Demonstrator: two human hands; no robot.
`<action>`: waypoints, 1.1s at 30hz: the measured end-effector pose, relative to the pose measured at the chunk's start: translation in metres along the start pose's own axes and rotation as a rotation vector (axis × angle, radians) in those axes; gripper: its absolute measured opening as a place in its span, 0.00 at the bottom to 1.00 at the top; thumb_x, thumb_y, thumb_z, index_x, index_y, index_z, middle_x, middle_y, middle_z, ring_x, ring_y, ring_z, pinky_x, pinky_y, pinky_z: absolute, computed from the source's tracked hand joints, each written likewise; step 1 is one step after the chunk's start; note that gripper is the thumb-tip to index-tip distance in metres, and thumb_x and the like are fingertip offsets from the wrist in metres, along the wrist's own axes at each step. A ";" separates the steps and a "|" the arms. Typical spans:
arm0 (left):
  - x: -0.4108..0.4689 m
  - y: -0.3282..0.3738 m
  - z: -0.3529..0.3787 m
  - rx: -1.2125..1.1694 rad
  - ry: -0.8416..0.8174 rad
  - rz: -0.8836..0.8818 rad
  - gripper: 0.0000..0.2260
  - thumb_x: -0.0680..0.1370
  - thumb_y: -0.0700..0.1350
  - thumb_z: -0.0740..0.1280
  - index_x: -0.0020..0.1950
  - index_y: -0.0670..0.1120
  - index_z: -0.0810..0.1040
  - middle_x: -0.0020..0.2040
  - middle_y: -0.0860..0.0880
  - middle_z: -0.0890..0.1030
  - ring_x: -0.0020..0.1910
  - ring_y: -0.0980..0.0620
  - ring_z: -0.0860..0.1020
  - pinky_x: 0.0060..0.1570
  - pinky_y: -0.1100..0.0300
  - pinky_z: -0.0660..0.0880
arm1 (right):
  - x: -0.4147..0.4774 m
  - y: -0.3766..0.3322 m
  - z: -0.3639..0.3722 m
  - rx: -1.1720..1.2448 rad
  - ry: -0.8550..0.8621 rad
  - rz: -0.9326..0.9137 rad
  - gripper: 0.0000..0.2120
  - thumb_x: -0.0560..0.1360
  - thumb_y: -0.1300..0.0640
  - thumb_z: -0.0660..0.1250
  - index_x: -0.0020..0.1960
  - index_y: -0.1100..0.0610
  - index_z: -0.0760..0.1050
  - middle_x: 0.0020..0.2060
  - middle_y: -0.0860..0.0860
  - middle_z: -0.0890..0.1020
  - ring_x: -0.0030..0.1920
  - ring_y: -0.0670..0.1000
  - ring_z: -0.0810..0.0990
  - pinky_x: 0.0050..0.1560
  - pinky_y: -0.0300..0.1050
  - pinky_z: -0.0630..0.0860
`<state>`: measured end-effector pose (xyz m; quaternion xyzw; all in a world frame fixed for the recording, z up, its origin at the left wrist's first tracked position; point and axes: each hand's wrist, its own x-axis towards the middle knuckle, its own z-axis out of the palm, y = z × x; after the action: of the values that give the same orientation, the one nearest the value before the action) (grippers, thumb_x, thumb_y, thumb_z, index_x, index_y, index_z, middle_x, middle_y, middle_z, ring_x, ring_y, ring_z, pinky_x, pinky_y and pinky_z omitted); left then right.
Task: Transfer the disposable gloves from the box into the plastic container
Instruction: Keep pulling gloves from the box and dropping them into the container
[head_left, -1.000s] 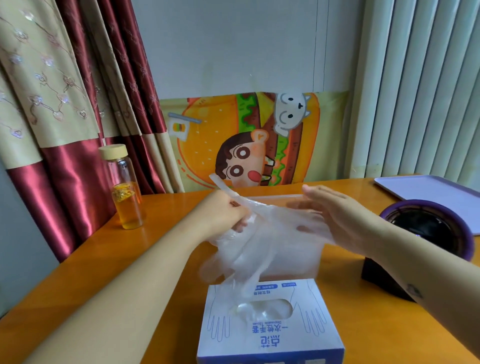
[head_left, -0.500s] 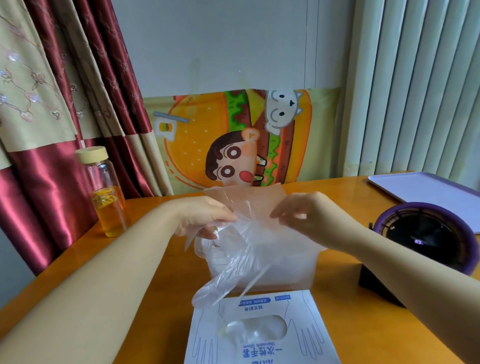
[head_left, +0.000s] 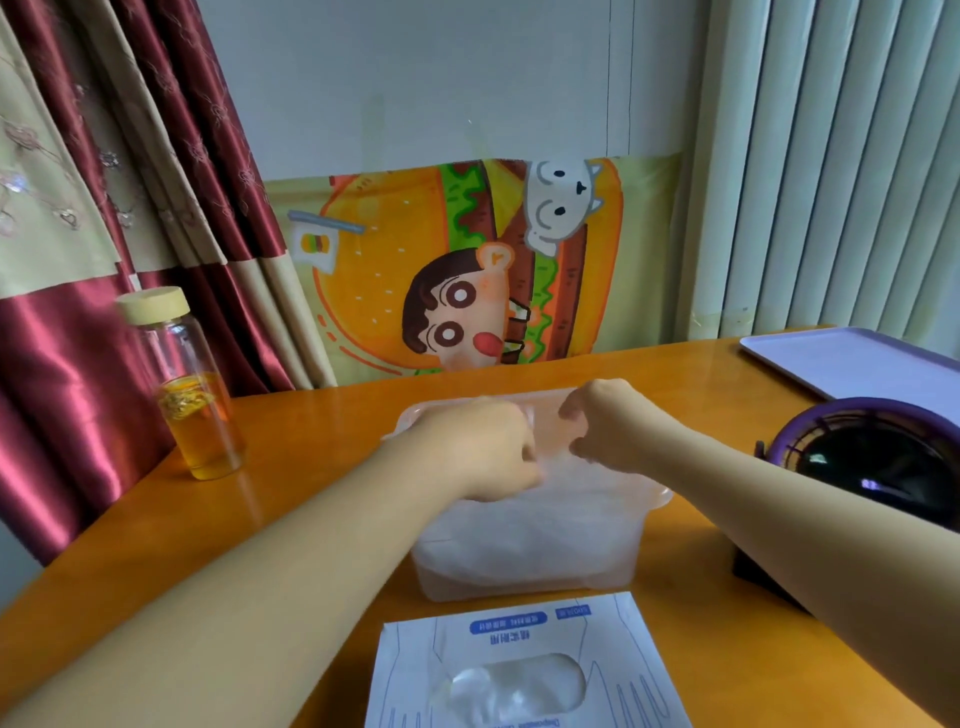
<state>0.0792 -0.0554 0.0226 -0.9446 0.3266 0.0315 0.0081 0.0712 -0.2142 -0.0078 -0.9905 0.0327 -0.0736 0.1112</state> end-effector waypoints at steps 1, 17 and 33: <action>0.003 -0.001 0.004 0.042 -0.104 -0.031 0.15 0.79 0.56 0.61 0.58 0.51 0.81 0.59 0.53 0.79 0.56 0.50 0.77 0.57 0.51 0.76 | 0.003 0.000 0.002 -0.025 -0.009 0.005 0.21 0.74 0.63 0.68 0.67 0.58 0.73 0.59 0.54 0.78 0.56 0.56 0.77 0.56 0.47 0.76; 0.046 -0.028 0.035 0.141 -0.664 -0.256 0.32 0.72 0.64 0.69 0.69 0.46 0.72 0.66 0.46 0.73 0.61 0.44 0.74 0.57 0.52 0.74 | 0.030 -0.009 0.026 -0.739 -0.423 -0.026 0.22 0.74 0.49 0.68 0.67 0.52 0.70 0.67 0.53 0.71 0.72 0.61 0.60 0.69 0.69 0.40; -0.056 -0.036 -0.025 -0.286 -0.043 -0.044 0.09 0.81 0.50 0.62 0.59 0.53 0.77 0.54 0.57 0.80 0.47 0.60 0.80 0.51 0.59 0.78 | -0.069 -0.045 -0.037 -0.069 -0.093 -0.594 0.07 0.74 0.49 0.68 0.53 0.45 0.79 0.35 0.37 0.72 0.37 0.39 0.72 0.37 0.30 0.68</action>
<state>0.0589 0.0061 0.0515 -0.9421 0.2980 0.0976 -0.1187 -0.0006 -0.1728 0.0283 -0.9622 -0.2613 -0.0565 0.0527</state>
